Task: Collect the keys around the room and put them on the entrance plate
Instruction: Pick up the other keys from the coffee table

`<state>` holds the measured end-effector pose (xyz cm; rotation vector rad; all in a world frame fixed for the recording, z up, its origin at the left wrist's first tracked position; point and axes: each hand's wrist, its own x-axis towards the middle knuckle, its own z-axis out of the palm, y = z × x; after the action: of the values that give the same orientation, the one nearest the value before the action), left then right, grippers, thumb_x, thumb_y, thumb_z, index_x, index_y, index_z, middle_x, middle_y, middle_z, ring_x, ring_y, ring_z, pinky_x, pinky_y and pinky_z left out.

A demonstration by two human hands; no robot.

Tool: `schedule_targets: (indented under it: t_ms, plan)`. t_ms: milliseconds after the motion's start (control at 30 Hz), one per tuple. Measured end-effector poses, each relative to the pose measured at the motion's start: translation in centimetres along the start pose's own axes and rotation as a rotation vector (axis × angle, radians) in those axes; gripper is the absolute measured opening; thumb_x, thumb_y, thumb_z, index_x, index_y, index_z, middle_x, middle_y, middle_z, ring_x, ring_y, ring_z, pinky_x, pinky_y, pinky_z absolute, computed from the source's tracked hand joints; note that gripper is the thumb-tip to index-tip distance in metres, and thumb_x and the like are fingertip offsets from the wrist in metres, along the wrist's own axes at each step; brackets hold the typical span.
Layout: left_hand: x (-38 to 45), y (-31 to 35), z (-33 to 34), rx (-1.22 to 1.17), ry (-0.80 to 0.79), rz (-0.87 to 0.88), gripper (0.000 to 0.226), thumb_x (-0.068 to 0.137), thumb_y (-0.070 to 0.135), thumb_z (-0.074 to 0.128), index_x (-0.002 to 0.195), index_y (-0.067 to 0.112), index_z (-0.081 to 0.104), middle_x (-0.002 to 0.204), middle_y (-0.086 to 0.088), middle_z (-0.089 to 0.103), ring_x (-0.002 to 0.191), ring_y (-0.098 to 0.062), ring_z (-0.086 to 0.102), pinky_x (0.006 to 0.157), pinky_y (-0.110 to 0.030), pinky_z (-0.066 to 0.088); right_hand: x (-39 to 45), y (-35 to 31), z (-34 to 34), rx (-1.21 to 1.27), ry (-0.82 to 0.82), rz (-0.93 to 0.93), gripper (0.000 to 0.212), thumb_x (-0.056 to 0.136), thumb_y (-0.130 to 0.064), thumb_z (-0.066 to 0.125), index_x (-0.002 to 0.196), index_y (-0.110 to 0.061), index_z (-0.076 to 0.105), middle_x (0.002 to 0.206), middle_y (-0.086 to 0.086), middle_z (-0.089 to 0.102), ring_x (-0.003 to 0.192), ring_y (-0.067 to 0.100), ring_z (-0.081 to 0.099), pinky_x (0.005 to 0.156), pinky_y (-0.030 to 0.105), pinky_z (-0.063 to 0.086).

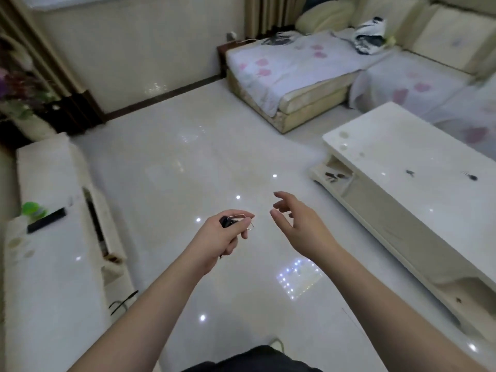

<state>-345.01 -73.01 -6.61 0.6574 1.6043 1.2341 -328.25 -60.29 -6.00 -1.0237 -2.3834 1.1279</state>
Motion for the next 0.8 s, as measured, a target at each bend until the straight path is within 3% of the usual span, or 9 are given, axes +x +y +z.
schedule_targets:
  t_ms: [167, 333, 433, 633, 800]
  plan:
    - [4.6, 1.9, 6.1, 0.0, -0.126, 0.007, 0.021, 0.077, 0.034, 0.072, 0.096, 0.025, 0.072, 0.061, 0.009, 0.048, 0.045, -0.015, 0.027, 0.043, -0.021, 0.023, -1.3, 5.1, -6.0, 0.0, 0.131, 0.125, 0.046, 0.094, -0.047, 0.046, 0.136, -0.031, 0.041, 0.119, -0.013, 0.06, 0.11, 0.004, 0.054, 0.095, 0.029, 0.044]
    - [9.6, 4.0, 11.6, 0.085, -0.29, 0.018, 0.029, 0.072, 0.037, 0.076, 0.099, 0.026, 0.072, 0.077, -0.009, 0.031, 0.047, -0.015, 0.026, 0.044, -0.024, 0.023, -2.4, 9.1, -10.2, -0.027, 0.256, 0.255, 0.046, 0.094, -0.045, 0.047, 0.138, -0.032, 0.039, 0.126, -0.013, 0.055, 0.111, 0.004, 0.051, 0.094, 0.026, 0.041]
    - [13.1, 5.0, 14.8, 0.097, -0.387, 0.017, 0.029, 0.073, 0.036, 0.077, 0.099, 0.026, 0.072, 0.071, -0.004, 0.032, 0.045, -0.014, 0.026, 0.043, -0.023, 0.025, -2.4, 11.2, -12.2, -0.079, 0.311, 0.323, 0.046, 0.094, -0.046, 0.047, 0.138, -0.032, 0.04, 0.129, -0.012, 0.053, 0.115, 0.004, 0.049, 0.091, 0.022, 0.036]
    - [20.5, 7.1, 19.8, 0.142, -0.562, 0.005, 0.025, 0.077, 0.03, 0.074, 0.1, 0.025, 0.071, 0.069, -0.003, 0.033, 0.045, -0.013, 0.026, 0.041, -0.021, 0.024, 0.1, 14.9, -16.2, -0.188, 0.383, 0.461, 0.048, 0.095, -0.046, 0.044, 0.139, -0.025, 0.041, 0.135, -0.003, 0.051, 0.124, 0.013, 0.047, 0.1, 0.031, 0.038]
    - [26.9, 10.0, 22.2, 0.17, -0.665, 0.004, 0.022, 0.078, 0.029, 0.074, 0.099, 0.025, 0.072, 0.067, -0.002, 0.035, 0.046, -0.014, 0.026, 0.041, -0.022, 0.025, 3.4, 16.6, -18.8, -0.245, 0.447, 0.558, 0.048, 0.095, -0.046, 0.045, 0.139, -0.026, 0.042, 0.135, -0.004, 0.053, 0.123, 0.014, 0.047, 0.098, 0.028, 0.037]
